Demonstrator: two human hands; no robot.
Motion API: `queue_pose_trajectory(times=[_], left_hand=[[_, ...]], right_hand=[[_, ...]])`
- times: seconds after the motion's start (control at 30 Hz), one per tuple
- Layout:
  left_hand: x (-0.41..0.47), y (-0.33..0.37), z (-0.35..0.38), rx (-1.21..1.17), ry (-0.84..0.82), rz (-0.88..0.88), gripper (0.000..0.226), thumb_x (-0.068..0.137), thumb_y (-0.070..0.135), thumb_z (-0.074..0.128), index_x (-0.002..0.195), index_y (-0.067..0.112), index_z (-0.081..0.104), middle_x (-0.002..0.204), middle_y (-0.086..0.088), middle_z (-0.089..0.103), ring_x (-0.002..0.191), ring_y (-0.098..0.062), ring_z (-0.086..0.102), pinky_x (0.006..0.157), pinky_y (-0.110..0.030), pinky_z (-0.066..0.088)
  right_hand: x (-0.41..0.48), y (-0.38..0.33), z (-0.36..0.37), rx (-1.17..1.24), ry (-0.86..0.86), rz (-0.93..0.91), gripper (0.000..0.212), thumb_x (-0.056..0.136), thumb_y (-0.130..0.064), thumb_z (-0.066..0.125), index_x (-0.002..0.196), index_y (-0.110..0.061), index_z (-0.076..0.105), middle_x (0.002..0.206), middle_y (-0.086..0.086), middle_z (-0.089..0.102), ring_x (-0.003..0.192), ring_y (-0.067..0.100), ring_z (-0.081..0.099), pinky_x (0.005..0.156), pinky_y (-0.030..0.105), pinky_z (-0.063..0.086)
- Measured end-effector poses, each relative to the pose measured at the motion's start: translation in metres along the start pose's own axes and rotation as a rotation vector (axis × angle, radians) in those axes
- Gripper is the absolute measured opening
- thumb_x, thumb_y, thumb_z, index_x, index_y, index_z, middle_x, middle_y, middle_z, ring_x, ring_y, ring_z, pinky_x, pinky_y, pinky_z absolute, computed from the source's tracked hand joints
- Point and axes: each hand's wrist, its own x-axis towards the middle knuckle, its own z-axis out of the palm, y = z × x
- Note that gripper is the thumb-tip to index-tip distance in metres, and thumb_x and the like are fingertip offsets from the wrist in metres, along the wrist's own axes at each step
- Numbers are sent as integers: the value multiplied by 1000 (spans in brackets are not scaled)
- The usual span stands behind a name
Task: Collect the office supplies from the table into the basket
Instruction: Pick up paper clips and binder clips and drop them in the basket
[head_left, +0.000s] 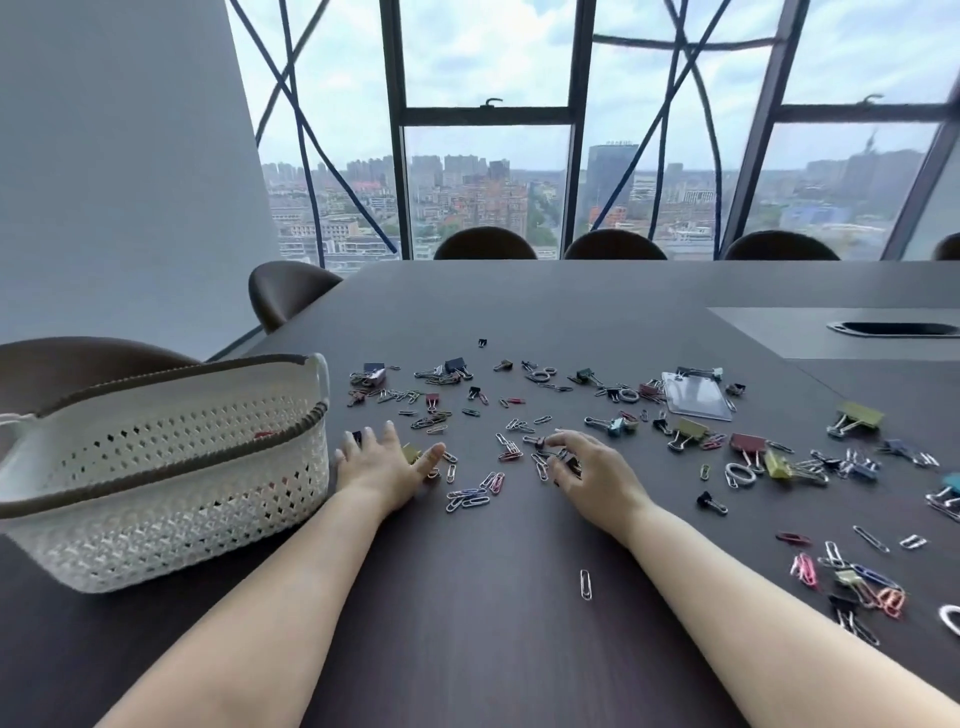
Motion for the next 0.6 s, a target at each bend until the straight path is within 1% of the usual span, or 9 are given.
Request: queue_pose_trajectory(times=[0.13, 0.23, 0.27, 0.33, 0.43, 0.5, 0.53, 0.57, 0.6], left_hand=[[-12, 12, 5, -90, 37, 248, 70, 90, 57, 38, 144, 12, 28, 152, -6, 30, 142, -21, 22, 115, -37, 20], [-34, 21, 6, -124, 22, 436, 63, 89, 56, 42, 140, 18, 36, 150, 1, 31, 138, -18, 29, 113, -34, 25], [-42, 23, 6, -114, -4, 485, 67, 86, 59, 45, 140, 20, 35, 152, 2, 28, 139, -18, 26, 114, -35, 23], [-58, 28, 7, -53, -46, 542, 84, 74, 72, 48, 142, 25, 31, 154, 3, 21, 141, -19, 21, 116, -37, 21], [-78, 32, 6, 70, -41, 603, 107, 53, 86, 38, 143, 30, 26, 154, 7, 20, 141, -19, 16, 115, -38, 17], [-86, 30, 8, 145, -46, 629, 121, 42, 96, 33, 144, 32, 22, 155, 8, 14, 143, -18, 4, 117, -40, 9], [-88, 29, 8, 167, -66, 618, 126, 38, 99, 25, 145, 33, 18, 156, 8, 8, 144, -18, -6, 117, -44, 3], [-88, 28, 9, 167, -85, 584, 124, 40, 98, 21, 146, 34, 14, 157, 7, 1, 144, -20, -15, 116, -50, -3], [-86, 28, 9, 151, -98, 529, 116, 49, 95, 24, 147, 35, 11, 158, 5, -5, 143, -23, -21, 114, -54, -6]], right_hand=[[-19, 12, -18, -18, 27, 42, 32, 90, -21, 55, 121, -17, 54, 135, 1, 51, 124, 17, 47, 100, 25, 34], [-28, 13, -28, -34, 52, 71, 33, 90, -23, 55, 122, -15, 54, 135, 4, 52, 125, 19, 46, 102, 26, 34], [-31, 12, -30, -36, 50, 76, 34, 90, -24, 55, 122, -15, 54, 135, 4, 51, 126, 19, 45, 103, 27, 33], [-38, 10, -31, -45, 26, 79, 38, 90, -28, 54, 126, -16, 50, 138, 4, 48, 130, 19, 40, 106, 29, 30], [-56, 6, -38, -71, -25, 86, 54, 88, -42, 54, 134, -19, 41, 145, 2, 40, 135, 19, 31, 110, 32, 25], [-73, 2, -44, -106, -133, 101, 76, 79, -58, 57, 142, -26, 28, 153, 0, 25, 142, 19, 17, 116, 39, 17], [-81, -1, -45, -149, -217, 117, 89, 73, -66, 58, 145, -30, 19, 156, -2, 13, 144, 19, 7, 118, 44, 10], [-88, -5, -43, -211, -300, 134, 100, 68, -72, 57, 146, -33, 9, 158, -4, 2, 145, 19, -5, 117, 49, 2], [-93, -8, -39, -282, -359, 146, 107, 64, -76, 55, 146, -35, -1, 158, -5, -7, 145, 20, -13, 115, 52, -4]])
